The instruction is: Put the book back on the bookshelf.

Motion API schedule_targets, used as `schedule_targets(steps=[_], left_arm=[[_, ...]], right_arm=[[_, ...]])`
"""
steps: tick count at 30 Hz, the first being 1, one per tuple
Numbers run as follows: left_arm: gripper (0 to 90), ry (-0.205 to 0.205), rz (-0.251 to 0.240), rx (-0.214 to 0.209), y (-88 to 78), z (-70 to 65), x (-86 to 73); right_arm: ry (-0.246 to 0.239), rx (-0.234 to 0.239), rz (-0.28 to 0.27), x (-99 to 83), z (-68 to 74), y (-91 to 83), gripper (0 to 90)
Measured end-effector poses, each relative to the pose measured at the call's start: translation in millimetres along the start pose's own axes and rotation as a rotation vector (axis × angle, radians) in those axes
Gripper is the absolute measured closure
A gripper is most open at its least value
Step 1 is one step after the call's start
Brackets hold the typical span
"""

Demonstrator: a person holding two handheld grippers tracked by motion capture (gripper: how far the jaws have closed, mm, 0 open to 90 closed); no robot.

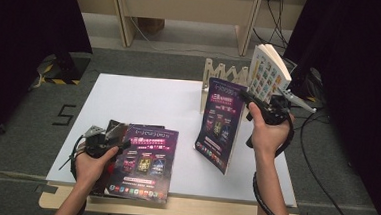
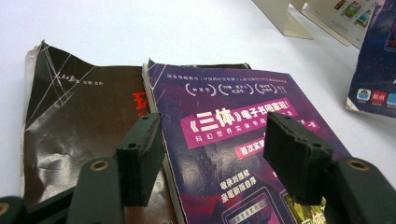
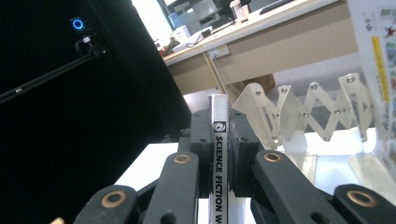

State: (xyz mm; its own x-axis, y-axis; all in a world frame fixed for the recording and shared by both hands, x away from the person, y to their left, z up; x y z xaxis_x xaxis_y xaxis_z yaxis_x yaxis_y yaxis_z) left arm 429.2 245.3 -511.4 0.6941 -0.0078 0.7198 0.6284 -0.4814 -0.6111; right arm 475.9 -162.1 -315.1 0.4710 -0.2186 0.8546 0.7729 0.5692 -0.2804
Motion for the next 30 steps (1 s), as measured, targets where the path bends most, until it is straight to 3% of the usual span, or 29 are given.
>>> schedule_targets(steps=[30], left_arm=[[36.9, -0.006, 0.000, 0.006, -0.1, 2.6, -0.6]], right_arm=[[-0.076, -0.133, -0.099, 29.1, -16.1, -11.0, 83.6]])
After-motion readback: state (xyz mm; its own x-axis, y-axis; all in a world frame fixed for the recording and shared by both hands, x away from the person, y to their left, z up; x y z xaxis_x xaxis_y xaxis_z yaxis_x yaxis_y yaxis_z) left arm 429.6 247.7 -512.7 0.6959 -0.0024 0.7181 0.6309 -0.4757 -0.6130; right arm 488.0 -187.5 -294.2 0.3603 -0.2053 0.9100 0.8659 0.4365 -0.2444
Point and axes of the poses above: each handheld gripper's, and its own axes: y roughly forward along the jaws, x roughly out of its top, z roughly to its left, the point moved 7 cm from there along y, roughly forward along the jaws, and after that the axes turned 8 degrees about z, right-handed, at the moved point
